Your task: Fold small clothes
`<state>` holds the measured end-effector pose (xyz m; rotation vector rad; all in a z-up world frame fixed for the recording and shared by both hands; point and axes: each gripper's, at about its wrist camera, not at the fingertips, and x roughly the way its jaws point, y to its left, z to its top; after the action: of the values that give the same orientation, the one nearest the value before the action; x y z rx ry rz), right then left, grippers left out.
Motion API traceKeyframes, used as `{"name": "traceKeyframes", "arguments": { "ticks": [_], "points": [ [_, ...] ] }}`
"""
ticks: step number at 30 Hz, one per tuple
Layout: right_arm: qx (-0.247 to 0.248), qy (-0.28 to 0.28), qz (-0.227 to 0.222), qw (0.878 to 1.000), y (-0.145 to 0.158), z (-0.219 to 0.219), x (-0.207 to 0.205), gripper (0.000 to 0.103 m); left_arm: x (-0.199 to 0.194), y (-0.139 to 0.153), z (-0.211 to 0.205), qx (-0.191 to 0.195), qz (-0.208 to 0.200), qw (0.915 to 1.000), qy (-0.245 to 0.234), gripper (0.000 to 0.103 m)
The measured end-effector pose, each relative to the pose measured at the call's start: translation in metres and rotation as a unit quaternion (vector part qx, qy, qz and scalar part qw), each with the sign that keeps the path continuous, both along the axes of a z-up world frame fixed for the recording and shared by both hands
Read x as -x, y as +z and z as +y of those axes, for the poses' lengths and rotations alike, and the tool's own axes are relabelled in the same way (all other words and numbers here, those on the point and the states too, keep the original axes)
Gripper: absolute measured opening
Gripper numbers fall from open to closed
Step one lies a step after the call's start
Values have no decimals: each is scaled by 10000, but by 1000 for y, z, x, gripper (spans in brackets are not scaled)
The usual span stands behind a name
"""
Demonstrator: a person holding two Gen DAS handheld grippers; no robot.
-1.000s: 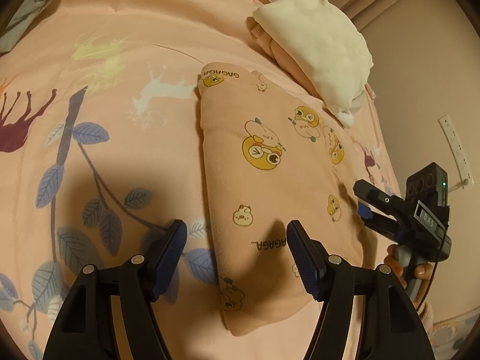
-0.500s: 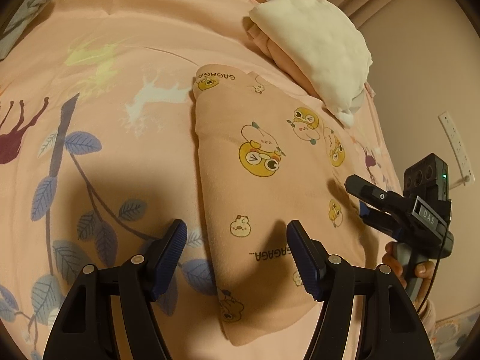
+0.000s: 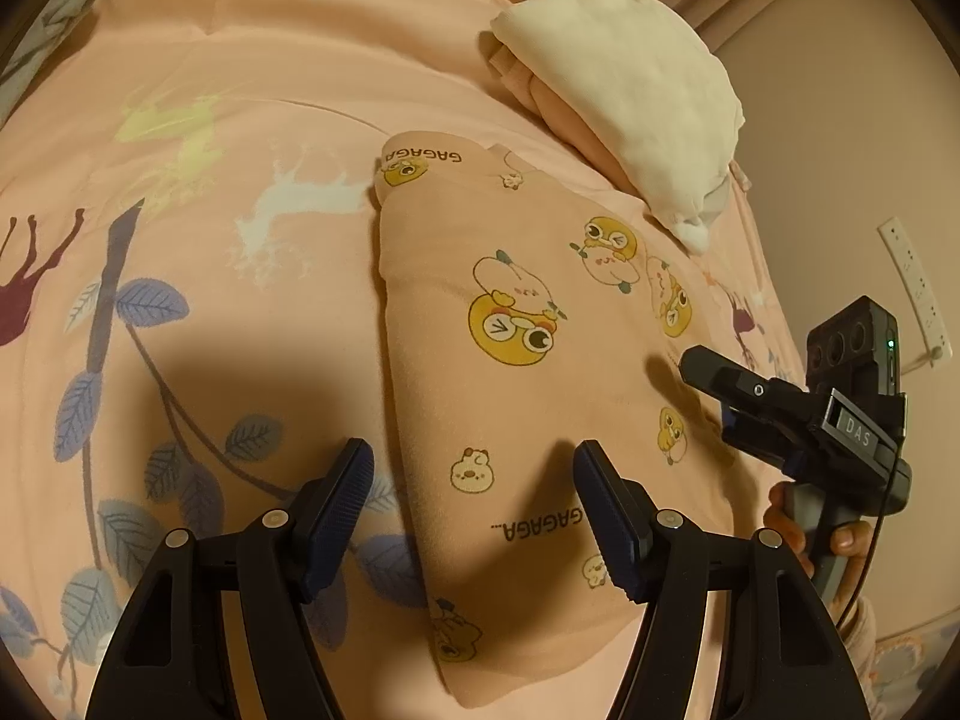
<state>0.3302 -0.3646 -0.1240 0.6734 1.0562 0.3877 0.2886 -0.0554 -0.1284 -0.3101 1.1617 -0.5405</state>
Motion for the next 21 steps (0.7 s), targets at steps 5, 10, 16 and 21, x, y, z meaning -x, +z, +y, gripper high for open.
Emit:
{"name": "traceKeyframes", "arguments": {
  "ticks": [5, 10, 16, 21],
  "points": [
    [1, -6, 1, 10000, 0, 0, 1, 68, 0, 0, 0, 6, 12, 10000, -11, 67],
    [2, -7, 2, 10000, 0, 1, 0, 68, -1, 0, -1, 7, 15, 10000, -6, 67],
    [-4, -8, 0, 10000, 0, 1, 1, 68, -1, 0, 0, 1, 14, 10000, -9, 67],
    [10, 5, -4, 10000, -1, 2, 0, 68, -1, 0, -1, -13, 4, 10000, -9, 67]
  ]
}}
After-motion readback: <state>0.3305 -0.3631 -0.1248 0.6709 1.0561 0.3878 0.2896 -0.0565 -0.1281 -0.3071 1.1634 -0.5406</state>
